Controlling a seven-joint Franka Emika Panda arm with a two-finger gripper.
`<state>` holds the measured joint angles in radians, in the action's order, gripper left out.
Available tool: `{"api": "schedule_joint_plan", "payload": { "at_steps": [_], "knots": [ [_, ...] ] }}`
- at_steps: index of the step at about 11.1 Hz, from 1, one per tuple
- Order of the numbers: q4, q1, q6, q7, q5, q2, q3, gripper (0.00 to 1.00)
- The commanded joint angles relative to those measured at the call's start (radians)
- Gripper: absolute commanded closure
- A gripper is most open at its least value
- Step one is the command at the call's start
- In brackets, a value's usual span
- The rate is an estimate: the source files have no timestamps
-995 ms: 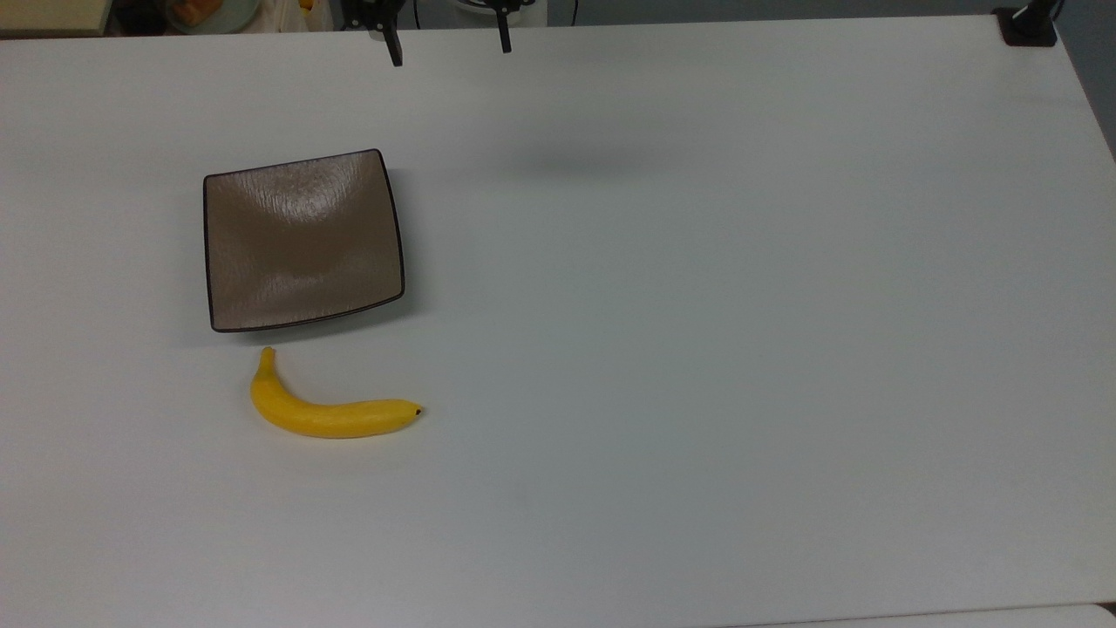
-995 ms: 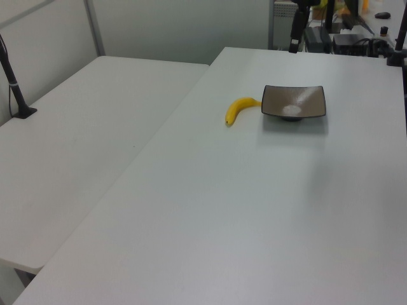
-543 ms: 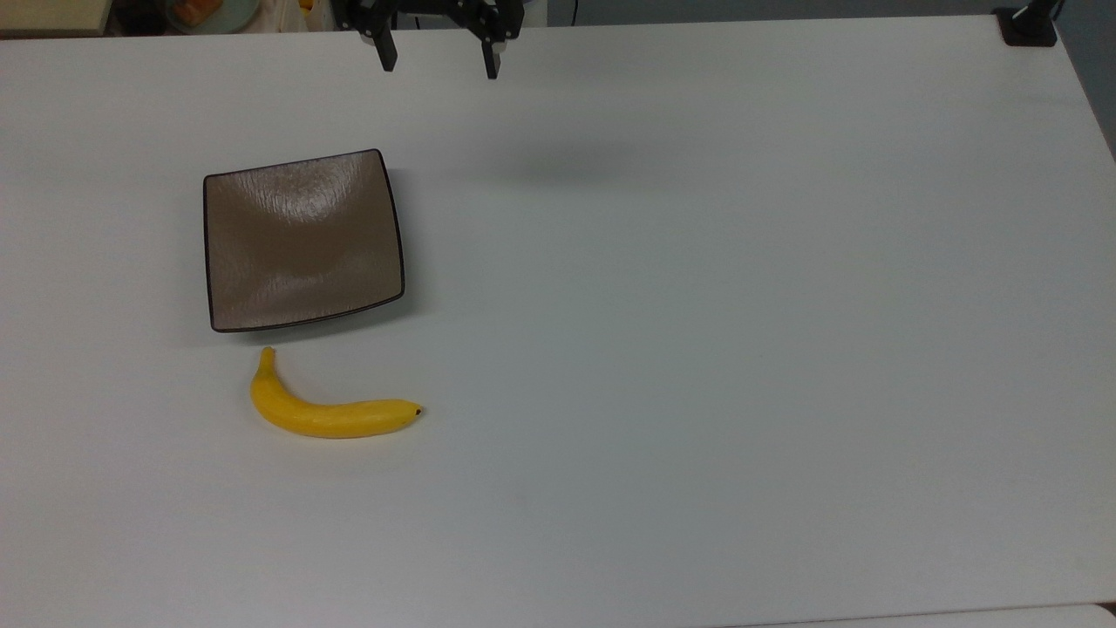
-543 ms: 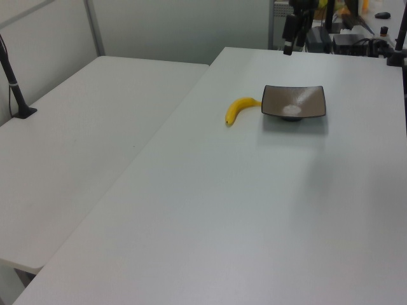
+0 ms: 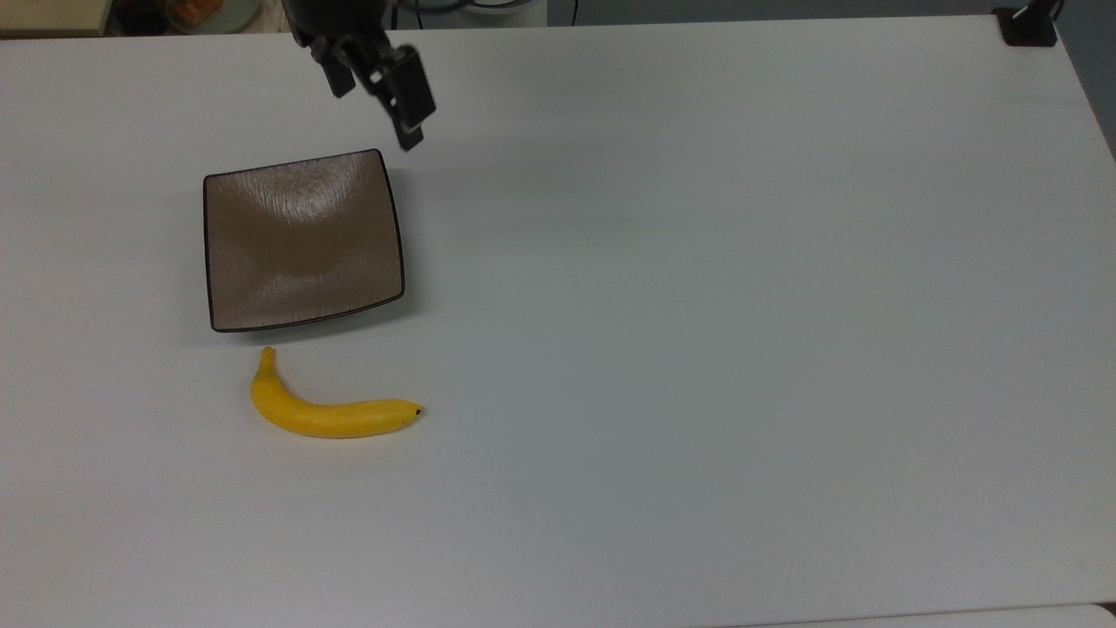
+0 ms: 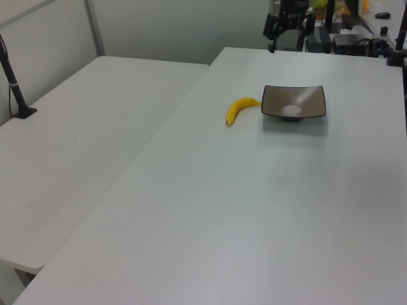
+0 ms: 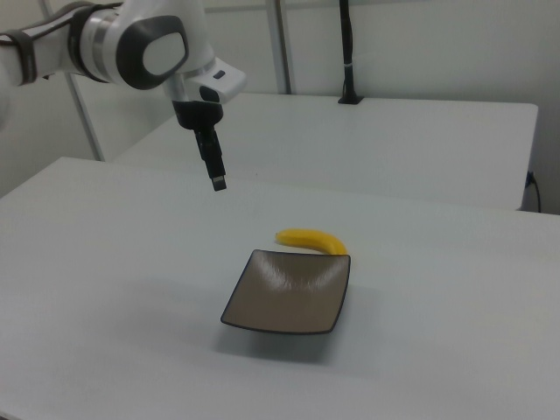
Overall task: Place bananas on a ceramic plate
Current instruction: 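Move the gripper over the plate toward the yellow banana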
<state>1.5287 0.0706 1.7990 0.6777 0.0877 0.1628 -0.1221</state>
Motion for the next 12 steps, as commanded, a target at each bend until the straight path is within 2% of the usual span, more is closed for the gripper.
{"api": "schedule_joint_plan", "payload": {
  "at_steps": [1, 6, 12],
  "knots": [
    [-0.093, -0.015, 0.086, 0.268, -0.005, 0.121, -0.008, 0.0],
    [-0.188, -0.075, 0.244, 0.587, -0.009, 0.269, -0.008, 0.0],
    [-0.209, -0.084, 0.492, 0.692, -0.008, 0.4, -0.007, 0.0]
  ]
}}
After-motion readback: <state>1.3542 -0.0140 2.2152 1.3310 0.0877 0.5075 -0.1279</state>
